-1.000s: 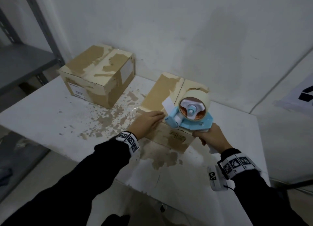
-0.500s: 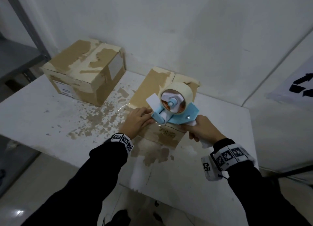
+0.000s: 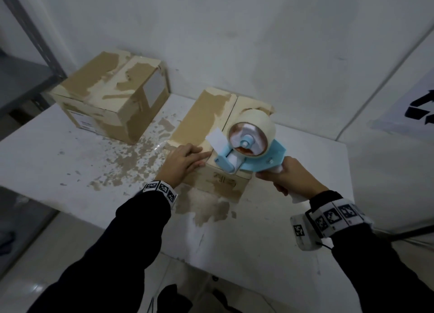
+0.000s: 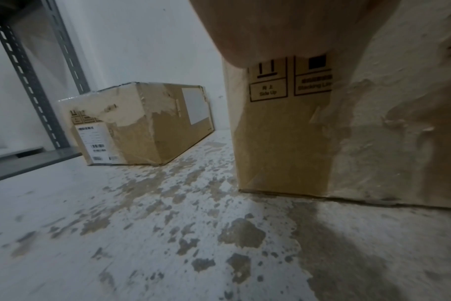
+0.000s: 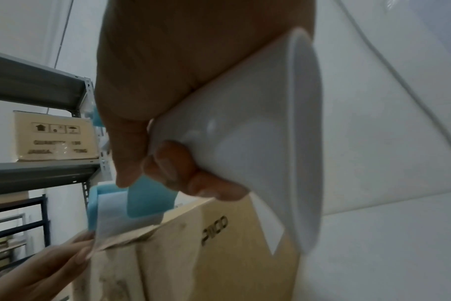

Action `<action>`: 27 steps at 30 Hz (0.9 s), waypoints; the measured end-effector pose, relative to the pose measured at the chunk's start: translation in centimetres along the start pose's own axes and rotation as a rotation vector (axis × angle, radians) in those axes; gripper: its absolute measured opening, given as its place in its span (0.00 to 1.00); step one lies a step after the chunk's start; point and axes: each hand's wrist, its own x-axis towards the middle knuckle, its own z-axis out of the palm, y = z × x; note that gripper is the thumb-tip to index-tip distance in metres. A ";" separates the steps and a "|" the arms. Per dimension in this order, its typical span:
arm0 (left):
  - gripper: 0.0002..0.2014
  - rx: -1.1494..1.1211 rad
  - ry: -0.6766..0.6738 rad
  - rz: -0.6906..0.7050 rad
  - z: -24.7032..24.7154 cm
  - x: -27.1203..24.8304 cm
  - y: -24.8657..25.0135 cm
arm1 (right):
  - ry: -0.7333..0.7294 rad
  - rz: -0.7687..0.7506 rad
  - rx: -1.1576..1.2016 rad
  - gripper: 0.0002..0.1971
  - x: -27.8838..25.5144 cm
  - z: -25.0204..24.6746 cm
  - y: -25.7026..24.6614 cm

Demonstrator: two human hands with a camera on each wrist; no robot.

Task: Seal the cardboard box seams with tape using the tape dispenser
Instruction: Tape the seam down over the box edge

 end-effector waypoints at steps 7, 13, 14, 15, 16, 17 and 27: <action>0.20 0.018 -0.012 -0.001 -0.2 0.2 0.4 | 0.019 -0.003 0.027 0.21 -1.7 -1.9 3.5; 0.20 0.036 -0.090 -0.044 -0.9 0.3 0.8 | 0.038 -0.013 0.024 0.15 -1.9 -2.0 3.4; 0.21 0.033 -0.106 -0.045 -1.1 0.4 1.0 | 0.042 -0.013 0.016 0.13 -1.9 -1.9 3.4; 0.23 0.025 -0.121 -0.044 -1.3 0.4 1.1 | 0.046 -0.015 0.010 0.11 -1.9 -1.7 3.3; 0.26 0.011 -0.133 -0.043 -1.5 0.4 1.2 | 0.044 -0.016 -0.002 0.11 -1.9 -1.6 3.1; 0.29 -0.010 -0.145 -0.052 -1.8 0.4 1.4 | 0.038 -0.019 -0.018 0.11 -1.9 -1.5 2.9; 0.20 -0.012 -0.179 0.161 1.3 2.2 6.7 | 0.050 -0.015 -0.035 0.08 -2.1 -0.8 2.8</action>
